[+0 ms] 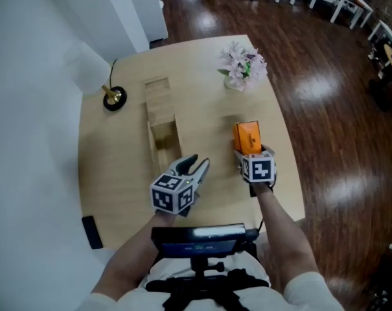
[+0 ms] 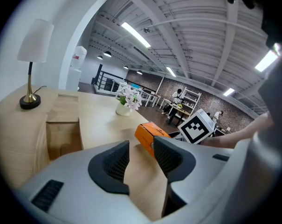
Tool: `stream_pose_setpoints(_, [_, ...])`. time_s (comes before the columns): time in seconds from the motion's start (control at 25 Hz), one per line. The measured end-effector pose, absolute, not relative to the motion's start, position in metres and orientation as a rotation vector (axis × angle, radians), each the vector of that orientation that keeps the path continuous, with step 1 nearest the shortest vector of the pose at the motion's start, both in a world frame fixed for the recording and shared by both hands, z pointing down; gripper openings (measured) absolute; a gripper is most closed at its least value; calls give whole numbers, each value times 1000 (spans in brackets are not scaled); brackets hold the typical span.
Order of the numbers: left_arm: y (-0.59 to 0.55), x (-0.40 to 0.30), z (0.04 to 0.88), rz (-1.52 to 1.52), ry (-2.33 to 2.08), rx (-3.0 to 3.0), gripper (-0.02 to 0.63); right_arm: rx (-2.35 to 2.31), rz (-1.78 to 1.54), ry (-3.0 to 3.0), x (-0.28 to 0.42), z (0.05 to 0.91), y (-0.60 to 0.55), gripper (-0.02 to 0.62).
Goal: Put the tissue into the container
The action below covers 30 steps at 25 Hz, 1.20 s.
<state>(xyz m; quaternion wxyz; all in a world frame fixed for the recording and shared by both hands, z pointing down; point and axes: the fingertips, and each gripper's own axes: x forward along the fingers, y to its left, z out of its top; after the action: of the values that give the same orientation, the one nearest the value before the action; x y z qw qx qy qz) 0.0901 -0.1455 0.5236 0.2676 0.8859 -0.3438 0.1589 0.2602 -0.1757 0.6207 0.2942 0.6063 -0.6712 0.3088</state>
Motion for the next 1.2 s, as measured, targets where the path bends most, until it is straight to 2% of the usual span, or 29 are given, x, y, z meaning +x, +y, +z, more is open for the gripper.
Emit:
stream_pose_setpoints(0.24, [-154,59,499,374,-1000,2403,155,1631,767,-1847,230,583,-193,423])
stream_pose_setpoints(0.6, [-165,-23,481,311,-1159,2369,155,1579,675,-1956,145,544,-213,423])
stream_pose_setpoints(1.2, [-165,-114,485,292,-1253,2316,155,1476,656,-2027,16,542,-211,422])
